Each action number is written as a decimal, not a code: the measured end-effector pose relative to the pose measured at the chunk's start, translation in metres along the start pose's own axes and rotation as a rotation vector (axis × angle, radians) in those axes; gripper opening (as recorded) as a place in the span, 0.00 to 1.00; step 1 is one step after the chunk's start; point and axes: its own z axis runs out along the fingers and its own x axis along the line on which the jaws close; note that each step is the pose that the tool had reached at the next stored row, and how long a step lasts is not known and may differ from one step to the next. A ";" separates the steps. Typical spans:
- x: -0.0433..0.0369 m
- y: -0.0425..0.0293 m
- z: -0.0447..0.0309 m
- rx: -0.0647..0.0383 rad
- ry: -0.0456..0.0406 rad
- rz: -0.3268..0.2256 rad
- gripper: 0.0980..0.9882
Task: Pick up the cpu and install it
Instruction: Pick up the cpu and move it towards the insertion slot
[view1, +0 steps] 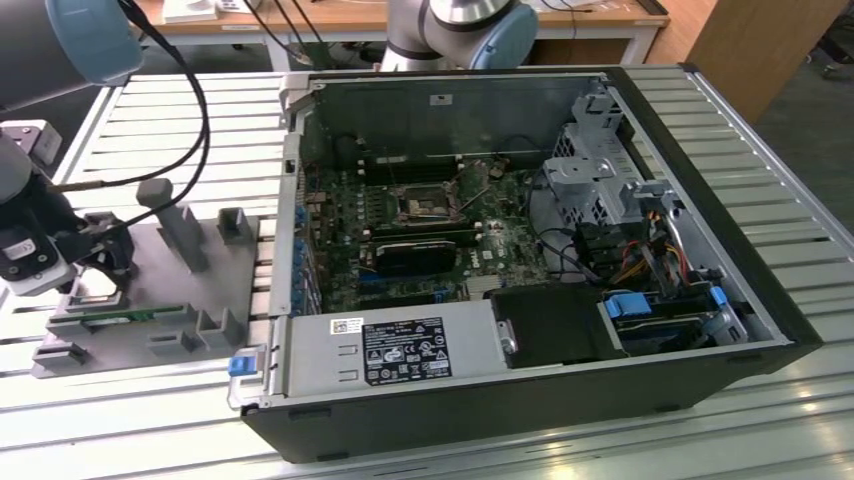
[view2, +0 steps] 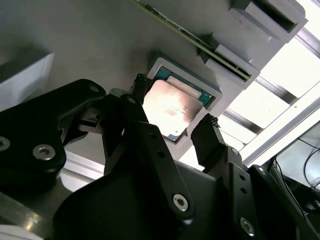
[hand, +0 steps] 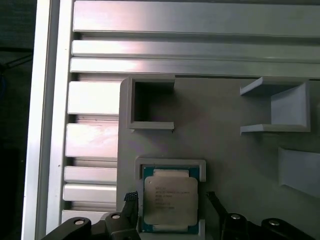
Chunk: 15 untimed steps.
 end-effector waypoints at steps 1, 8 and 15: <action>0.0000 -0.0001 0.0006 0.000 -0.0008 0.000 0.62; -0.0001 -0.0001 0.0036 0.001 -0.0029 0.000 0.62; -0.0001 0.0000 0.0045 0.001 -0.0029 0.000 0.52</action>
